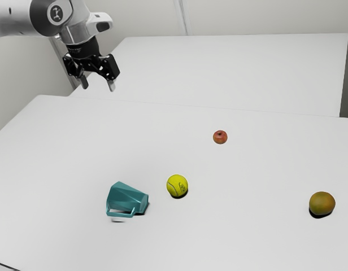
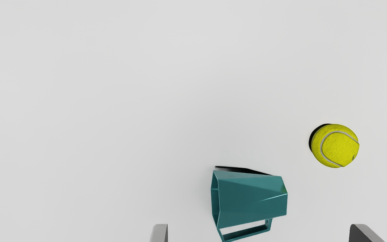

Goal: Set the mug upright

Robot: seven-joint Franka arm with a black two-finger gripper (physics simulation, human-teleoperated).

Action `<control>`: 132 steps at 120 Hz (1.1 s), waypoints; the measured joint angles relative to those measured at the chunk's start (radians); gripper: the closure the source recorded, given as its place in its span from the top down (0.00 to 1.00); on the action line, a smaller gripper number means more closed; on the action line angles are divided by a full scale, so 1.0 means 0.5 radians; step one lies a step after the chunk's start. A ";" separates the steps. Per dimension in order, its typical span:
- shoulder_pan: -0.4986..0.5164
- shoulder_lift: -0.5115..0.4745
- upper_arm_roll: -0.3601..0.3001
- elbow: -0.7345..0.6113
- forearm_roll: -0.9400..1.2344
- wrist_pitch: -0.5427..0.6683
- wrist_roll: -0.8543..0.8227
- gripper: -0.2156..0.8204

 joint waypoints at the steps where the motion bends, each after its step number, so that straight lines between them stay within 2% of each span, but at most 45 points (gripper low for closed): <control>1: 0.000 0.000 0.000 0.000 0.000 0.000 0.000 0.78; 36: -0.025 -0.086 0.013 -0.133 -0.003 0.007 -0.004 0.78; 57: -0.013 -0.194 0.082 -0.395 -0.100 0.088 0.003 0.77; 86: 0.118 -0.336 0.208 -0.881 -0.449 0.419 0.103 0.78; 132: 0.242 -0.410 0.229 -1.495 -1.080 0.985 0.395 0.77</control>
